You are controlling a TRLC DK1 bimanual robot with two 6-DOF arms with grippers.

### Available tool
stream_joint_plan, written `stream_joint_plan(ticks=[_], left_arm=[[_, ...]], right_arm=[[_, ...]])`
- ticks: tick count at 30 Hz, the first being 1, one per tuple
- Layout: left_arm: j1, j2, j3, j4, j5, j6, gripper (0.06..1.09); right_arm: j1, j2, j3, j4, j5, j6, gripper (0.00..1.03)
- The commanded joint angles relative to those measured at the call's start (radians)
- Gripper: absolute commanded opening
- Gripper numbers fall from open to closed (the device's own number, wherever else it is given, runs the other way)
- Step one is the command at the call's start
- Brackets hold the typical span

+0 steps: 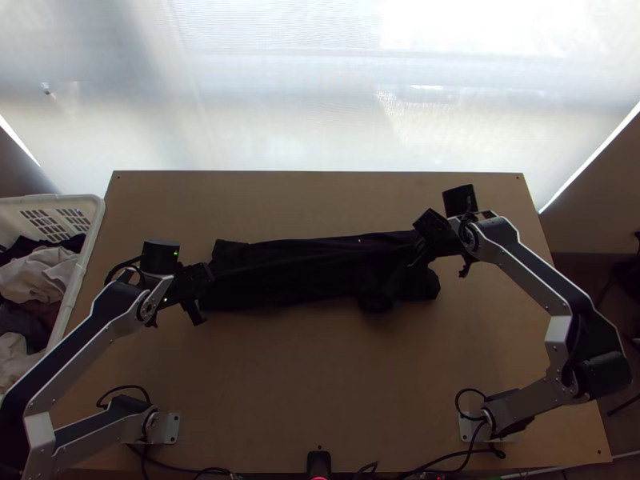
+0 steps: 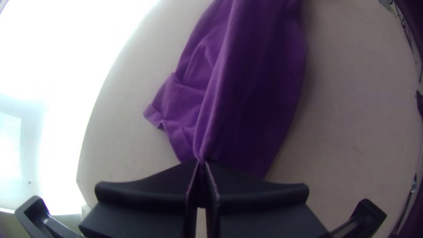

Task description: Fold the t-shirt

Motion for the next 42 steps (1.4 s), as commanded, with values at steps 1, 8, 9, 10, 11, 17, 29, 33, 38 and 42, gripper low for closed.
stream_joint_plan(ticks=[1, 8, 9, 10, 11, 17, 29, 33, 38, 42], left_arm=[[0.012, 0.076, -0.014, 0.082, -0.008, 0.012, 0.1], [0.076, 0.194, 0.053, 0.162, -0.006, -0.042, 0.1], [0.076, 0.207, 0.06, 0.168, -0.006, -0.054, 0.1], [0.075, 0.22, 0.061, 0.179, -0.005, -0.06, 0.1], [0.071, 0.237, 0.06, 0.194, -0.006, -0.069, 0.1], [0.022, 0.264, 0.06, 0.188, -0.006, -0.144, 0.14], [-0.019, 0.246, 0.04, 0.236, -0.006, -0.238, 1.04], [0.021, 0.215, 0.047, 0.236, -0.009, -0.232, 1.04], [0.127, 0.174, 0.069, 0.223, -0.008, -0.193, 1.04], [0.183, 0.16, 0.073, 0.22, -0.006, -0.154, 1.04]], right_arm=[[0.002, 0.1, 0.022, 0.063, 0.0, 0.019, 0.03], [0.003, 0.157, 0.038, 0.109, 0.014, 0.041, 0.11], [0.003, 0.164, 0.036, 0.117, 0.016, 0.047, 0.12], [0.002, 0.175, 0.035, 0.123, 0.019, 0.053, 0.13], [0.002, 0.186, 0.035, 0.132, 0.023, 0.054, 0.13], [0.007, 0.212, 0.027, 0.137, 0.033, 0.058, 0.13], [0.007, 0.235, 0.022, 0.134, 0.033, 0.134, 0.73], [-0.001, 0.215, 0.035, 0.109, 0.033, 0.145, 0.97], [-0.018, 0.14, 0.053, 0.091, 0.034, 0.143, 0.98], [-0.033, 0.089, 0.064, 0.073, 0.036, 0.142, 0.98]])
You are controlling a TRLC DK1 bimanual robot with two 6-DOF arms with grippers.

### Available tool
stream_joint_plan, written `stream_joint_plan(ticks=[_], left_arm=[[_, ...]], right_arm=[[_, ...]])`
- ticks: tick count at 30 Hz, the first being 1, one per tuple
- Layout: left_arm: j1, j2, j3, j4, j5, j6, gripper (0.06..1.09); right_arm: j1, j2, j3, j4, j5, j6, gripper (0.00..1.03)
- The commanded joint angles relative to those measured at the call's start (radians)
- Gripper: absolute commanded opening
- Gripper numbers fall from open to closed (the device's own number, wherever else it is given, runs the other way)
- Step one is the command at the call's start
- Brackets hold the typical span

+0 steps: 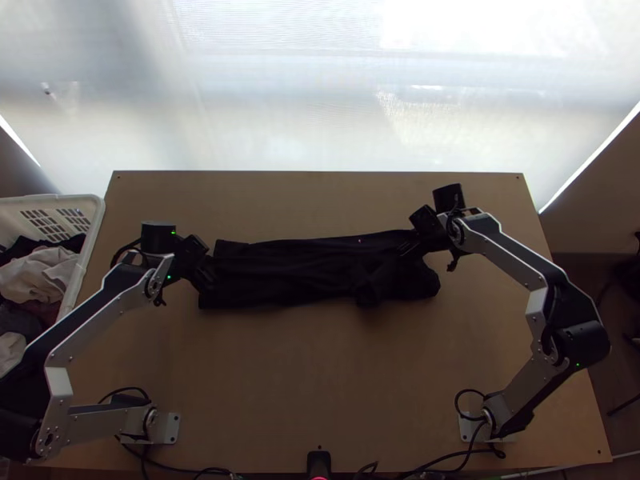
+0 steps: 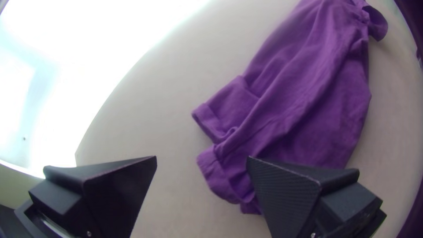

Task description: Fold the t-shirt

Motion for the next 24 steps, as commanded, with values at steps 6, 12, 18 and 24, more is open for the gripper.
stream_joint_plan(ticks=[6, 12, 18, 24], left_arm=[[0.144, -0.075, 0.067, -0.062, 0.01, 0.043, 1.04], [0.187, -0.111, 0.066, -0.111, 0.01, 0.051, 1.04], [0.173, -0.209, -0.013, -0.151, 0.01, 0.071, 1.04], [0.087, -0.399, -0.045, -0.18, -0.002, -0.012, 1.04]], right_arm=[[-0.065, -0.128, 0.06, -0.086, 0.004, -0.001, 0.98], [-0.147, -0.159, 0.061, -0.106, 0.018, 0.002, 0.98], [-0.079, -0.25, 0.003, -0.109, 0.081, 0.005, 0.98], [0.107, -0.32, -0.04, -0.108, 0.222, 0.013, 0.98]])
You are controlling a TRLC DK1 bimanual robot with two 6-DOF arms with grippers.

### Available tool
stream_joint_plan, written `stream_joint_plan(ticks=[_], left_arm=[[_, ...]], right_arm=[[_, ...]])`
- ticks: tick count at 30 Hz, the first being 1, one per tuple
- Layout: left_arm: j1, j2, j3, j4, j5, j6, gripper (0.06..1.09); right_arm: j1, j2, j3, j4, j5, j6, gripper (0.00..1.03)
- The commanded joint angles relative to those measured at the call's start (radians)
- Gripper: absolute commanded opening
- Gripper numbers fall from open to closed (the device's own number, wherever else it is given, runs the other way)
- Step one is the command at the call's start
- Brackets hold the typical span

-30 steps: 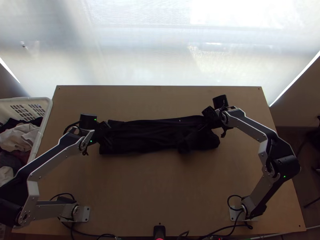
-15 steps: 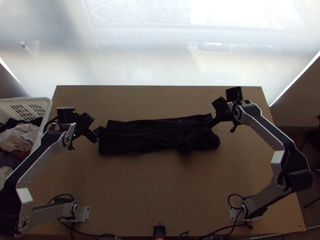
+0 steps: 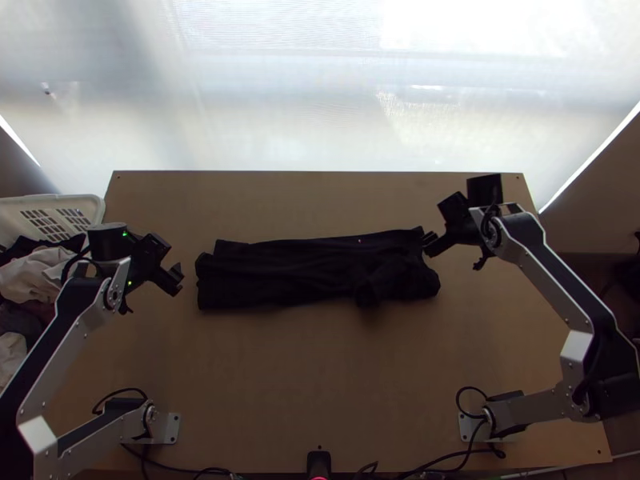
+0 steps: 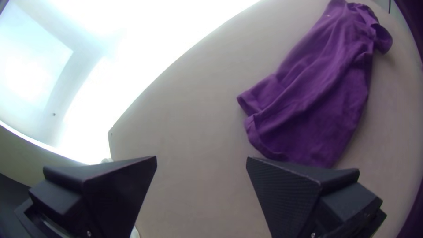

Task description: Fold the t-shirt

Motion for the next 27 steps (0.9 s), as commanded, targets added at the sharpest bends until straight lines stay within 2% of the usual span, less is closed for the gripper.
stream_joint_plan(ticks=[1, 4, 7, 8, 13, 16, 17, 20, 24, 27], left_arm=[[-0.112, -0.198, -0.057, -0.034, -0.034, -0.06, 1.04], [-0.262, -0.262, -0.112, -0.033, -0.149, -0.058, 1.04], [-0.339, -0.316, -0.16, -0.016, -0.186, -0.078, 1.04], [-0.365, -0.339, -0.176, 0.015, -0.207, -0.09, 1.04], [-0.438, -0.4, -0.264, 0.139, -0.233, -0.023, 1.04], [-0.488, -0.399, -0.301, 0.161, -0.232, -0.017, 1.04], [-0.518, -0.399, -0.313, 0.171, -0.232, -0.021, 1.04], [-0.593, -0.396, -0.364, 0.233, -0.232, -0.026, 1.04], [-0.642, -0.311, -0.433, 0.378, -0.232, -0.014, 1.04], [-0.646, -0.225, -0.443, 0.472, -0.227, 0.014, 1.04]], right_arm=[[0.165, -0.084, -0.043, -0.002, 0.118, 0.014, 0.98], [0.247, -0.105, -0.072, 0.033, 0.196, 0.014, 0.97], [0.332, -0.122, -0.115, 0.099, 0.262, 0.008, 0.86], [0.355, -0.128, -0.132, 0.127, 0.29, -0.006, 0.8], [0.418, -0.153, -0.233, 0.323, 0.315, -0.098, 0.3], [0.47, -0.142, -0.304, 0.395, 0.348, -0.141, 0.06], [0.488, -0.142, -0.341, 0.448, 0.371, -0.172, 0.02], [0.533, -0.122, -0.447, 0.616, 0.466, -0.282, 0.02], [0.557, -0.021, -0.54, 0.926, 0.554, -0.448, 0.02], [0.557, 0.05, -0.517, 0.938, 0.558, -0.446, 0.02]])
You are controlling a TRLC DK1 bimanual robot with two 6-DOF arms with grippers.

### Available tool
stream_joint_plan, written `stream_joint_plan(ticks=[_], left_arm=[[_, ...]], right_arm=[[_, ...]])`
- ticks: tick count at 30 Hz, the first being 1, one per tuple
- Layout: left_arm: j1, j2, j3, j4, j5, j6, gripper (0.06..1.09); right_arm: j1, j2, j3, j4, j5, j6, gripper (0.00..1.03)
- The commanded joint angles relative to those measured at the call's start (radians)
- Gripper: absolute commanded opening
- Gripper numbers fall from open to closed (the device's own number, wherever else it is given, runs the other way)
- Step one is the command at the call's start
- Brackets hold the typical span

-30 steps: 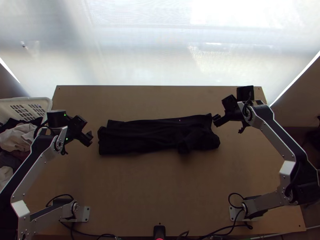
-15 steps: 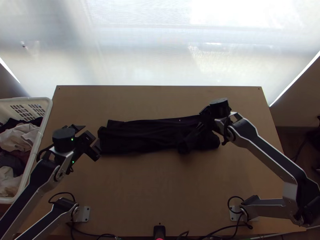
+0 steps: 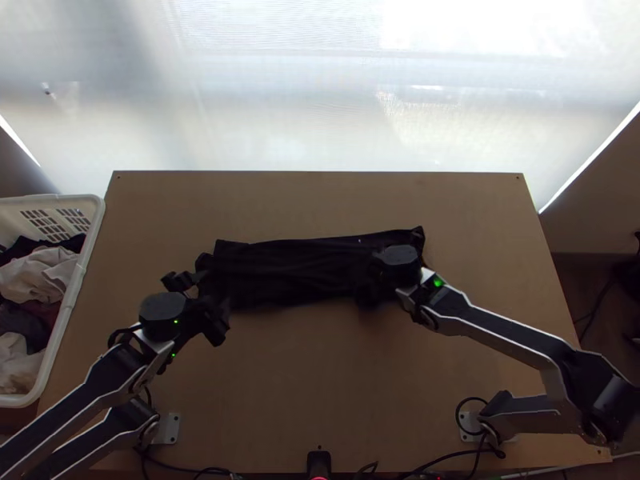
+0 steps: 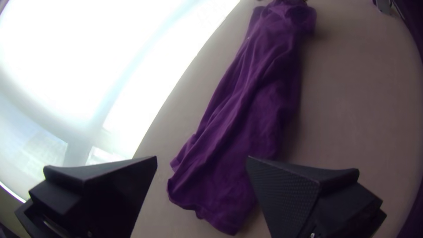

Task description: Fold the t-shirt

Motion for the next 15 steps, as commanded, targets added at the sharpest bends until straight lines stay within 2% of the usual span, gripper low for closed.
stream_joint_plan(ticks=[1, 4, 11, 15], left_arm=[[-0.065, 0.149, -0.061, 0.162, 0.014, 0.045, 1.03], [-0.044, 0.213, -0.029, 0.062, 0.066, 0.039, 1.03], [-0.021, 0.258, -0.009, -0.022, 0.139, 0.024, 1.04], [0.013, 0.321, 0.008, -0.045, 0.179, 0.062, 1.03]], right_arm=[[0.042, 0.119, -0.065, 0.218, 0.077, -0.103, 0.02], [0.04, 0.093, -0.037, 0.14, 0.074, -0.071, 0.02], [0.025, 0.096, -0.022, 0.083, 0.041, -0.034, 0.02], [0.022, 0.13, 0.012, 0.048, 0.014, 0.009, 0.02]])
